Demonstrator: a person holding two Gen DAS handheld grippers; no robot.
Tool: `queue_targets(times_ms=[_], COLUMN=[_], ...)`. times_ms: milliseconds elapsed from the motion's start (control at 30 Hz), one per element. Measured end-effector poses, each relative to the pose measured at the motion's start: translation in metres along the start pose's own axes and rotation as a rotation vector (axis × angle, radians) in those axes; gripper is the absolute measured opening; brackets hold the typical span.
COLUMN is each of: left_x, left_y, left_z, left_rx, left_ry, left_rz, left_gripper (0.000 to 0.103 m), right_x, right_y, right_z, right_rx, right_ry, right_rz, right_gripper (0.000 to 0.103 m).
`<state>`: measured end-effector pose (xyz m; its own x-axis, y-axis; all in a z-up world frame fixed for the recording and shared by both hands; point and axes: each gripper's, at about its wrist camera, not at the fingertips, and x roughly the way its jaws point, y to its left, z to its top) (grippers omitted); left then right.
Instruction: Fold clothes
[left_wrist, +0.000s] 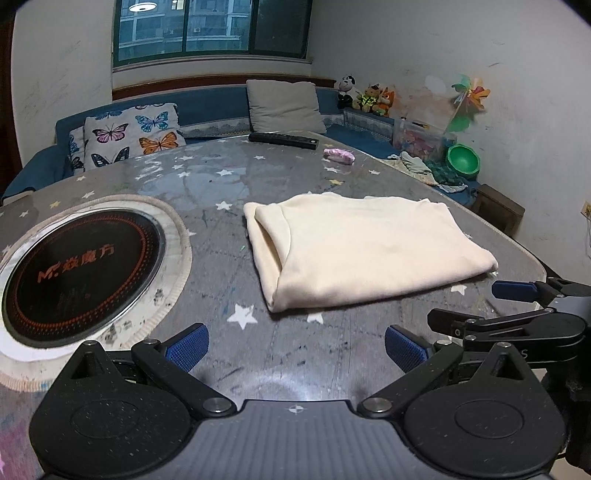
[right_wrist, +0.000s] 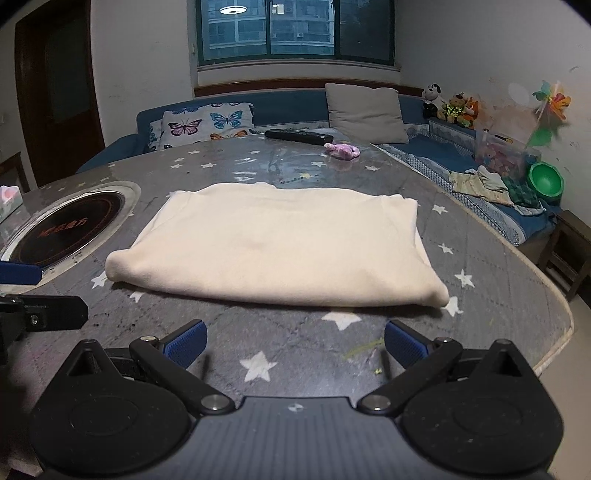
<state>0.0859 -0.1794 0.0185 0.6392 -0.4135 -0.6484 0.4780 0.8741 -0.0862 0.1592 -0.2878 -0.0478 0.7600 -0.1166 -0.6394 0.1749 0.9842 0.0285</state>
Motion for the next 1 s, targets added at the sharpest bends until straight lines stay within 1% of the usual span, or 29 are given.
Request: queue_targets(times_ms=[233, 1000], left_x=[-0.005, -0.014], left_y=[0.001, -0.010], left_z=[-0.008, -0.020], left_rx=[-0.004, 0.005], left_ry=[0.000, -0.004], left_rz=[0.009, -0.009], left_gripper=[0.103, 0.103], right_x=[-0.007, -0.017], right_y=[0.005, 0.012], right_z=[-0.006, -0.019], right_rx=[0.002, 0.009], right_ry=[0.002, 0.013], right_rz=[-0.008, -0.019], right_gripper=[0.103, 0.103])
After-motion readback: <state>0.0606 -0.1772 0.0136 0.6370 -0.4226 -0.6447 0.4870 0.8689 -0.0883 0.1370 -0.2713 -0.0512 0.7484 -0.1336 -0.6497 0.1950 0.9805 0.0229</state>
